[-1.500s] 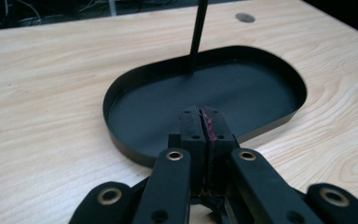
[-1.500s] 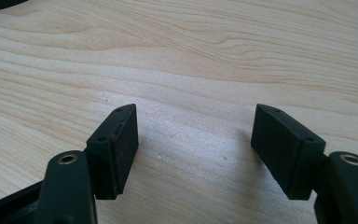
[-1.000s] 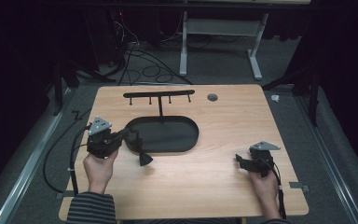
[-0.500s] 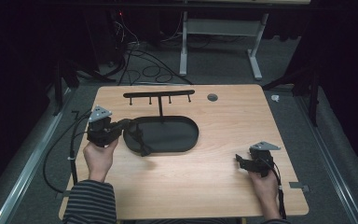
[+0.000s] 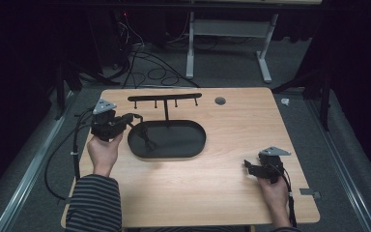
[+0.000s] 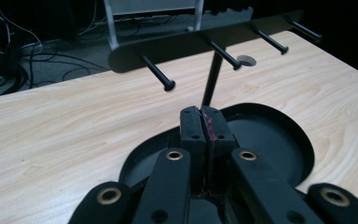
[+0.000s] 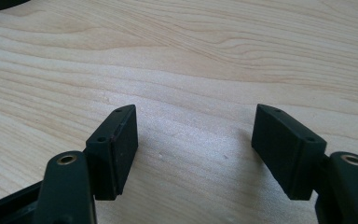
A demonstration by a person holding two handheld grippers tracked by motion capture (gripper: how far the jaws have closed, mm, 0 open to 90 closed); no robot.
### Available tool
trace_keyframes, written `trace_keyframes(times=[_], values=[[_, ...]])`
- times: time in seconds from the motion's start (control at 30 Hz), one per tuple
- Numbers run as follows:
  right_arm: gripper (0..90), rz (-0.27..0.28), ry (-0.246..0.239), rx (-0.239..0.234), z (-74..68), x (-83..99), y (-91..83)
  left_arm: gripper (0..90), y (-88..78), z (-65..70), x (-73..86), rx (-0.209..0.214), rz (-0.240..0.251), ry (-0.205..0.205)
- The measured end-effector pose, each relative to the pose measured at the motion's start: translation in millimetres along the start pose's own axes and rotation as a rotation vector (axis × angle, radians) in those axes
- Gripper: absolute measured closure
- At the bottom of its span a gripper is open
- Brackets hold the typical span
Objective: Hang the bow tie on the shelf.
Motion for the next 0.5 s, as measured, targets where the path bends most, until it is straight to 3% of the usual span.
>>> trace_keyframes(times=[0.5], values=[[32.3,-0.001,-0.001,0.0,-0.1,0.1,0.0,88.7,7.8,-7.6,-25.4,-0.018,0.008,0.002]])
Point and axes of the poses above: each handheld gripper's, and its own axes: y roughly forward along the jaws, x roughly out of its underside, z roughly to its right, the point moved 3 cm from there along y, roughly forward along the jaws, and after that the axes turned 14 degrees about -z, right-handed, at the moved point
